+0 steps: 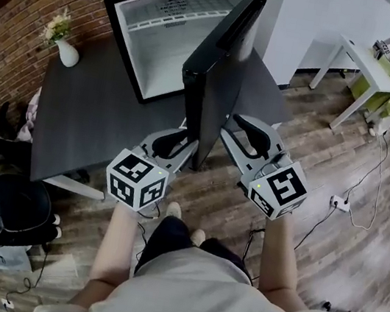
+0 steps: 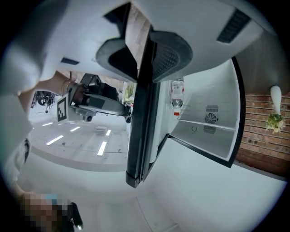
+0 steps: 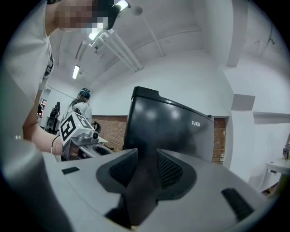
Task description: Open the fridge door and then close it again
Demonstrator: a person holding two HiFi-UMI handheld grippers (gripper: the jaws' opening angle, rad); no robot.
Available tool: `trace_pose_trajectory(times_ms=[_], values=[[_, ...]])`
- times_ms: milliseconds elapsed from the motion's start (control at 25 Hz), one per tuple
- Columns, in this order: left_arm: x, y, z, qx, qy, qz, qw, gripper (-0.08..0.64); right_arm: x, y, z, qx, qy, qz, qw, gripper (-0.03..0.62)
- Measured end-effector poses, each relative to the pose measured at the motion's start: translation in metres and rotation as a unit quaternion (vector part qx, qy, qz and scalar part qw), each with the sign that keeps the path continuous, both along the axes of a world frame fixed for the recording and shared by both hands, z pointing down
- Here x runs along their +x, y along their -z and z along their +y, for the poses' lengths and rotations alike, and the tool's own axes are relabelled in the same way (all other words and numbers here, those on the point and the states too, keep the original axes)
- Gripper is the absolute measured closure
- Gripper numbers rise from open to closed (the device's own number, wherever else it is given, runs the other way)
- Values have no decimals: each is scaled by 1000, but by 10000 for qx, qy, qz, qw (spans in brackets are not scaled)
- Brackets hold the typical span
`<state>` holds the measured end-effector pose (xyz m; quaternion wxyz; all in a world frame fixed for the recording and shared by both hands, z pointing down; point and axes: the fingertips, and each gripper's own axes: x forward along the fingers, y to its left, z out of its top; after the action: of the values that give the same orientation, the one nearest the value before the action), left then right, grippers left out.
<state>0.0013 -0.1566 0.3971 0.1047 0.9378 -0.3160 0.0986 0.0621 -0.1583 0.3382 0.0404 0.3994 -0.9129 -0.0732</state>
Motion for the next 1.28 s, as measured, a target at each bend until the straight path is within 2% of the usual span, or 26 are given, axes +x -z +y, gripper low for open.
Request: trace_pose_trajectory(times_ms=[320,400,440,640,960,1040,1120,1280], values=[[34,-4,19,-41,-461,43,9989,480,9,-6,21,-81,-6,-294,9995,434],[40,-4,18,-21,-552,72,9984,483,7,-6,23,-84,24,-348,9994,400],[43,-4,18,-7,-601,86,9982,486,7,-6,24,-73,-1,-350,9994,363],[73,-7,33,-25,-978,23,9952,508,24,-4,31,-73,-328,-504,9982,328],[114,-8,45,-87,-1439,86,9895,518,62,-3,27,-248,-1019,-866,9907,324],[124,-8,47,-92,-1540,116,9880,520,70,-4,26,-260,-1146,-852,9894,341],[131,-8,48,-84,-1624,84,9866,520,76,-6,25,-265,-1242,-807,9886,385],[141,-5,52,-43,-1756,36,9845,522,90,-7,28,-241,-1397,-736,9872,383]])
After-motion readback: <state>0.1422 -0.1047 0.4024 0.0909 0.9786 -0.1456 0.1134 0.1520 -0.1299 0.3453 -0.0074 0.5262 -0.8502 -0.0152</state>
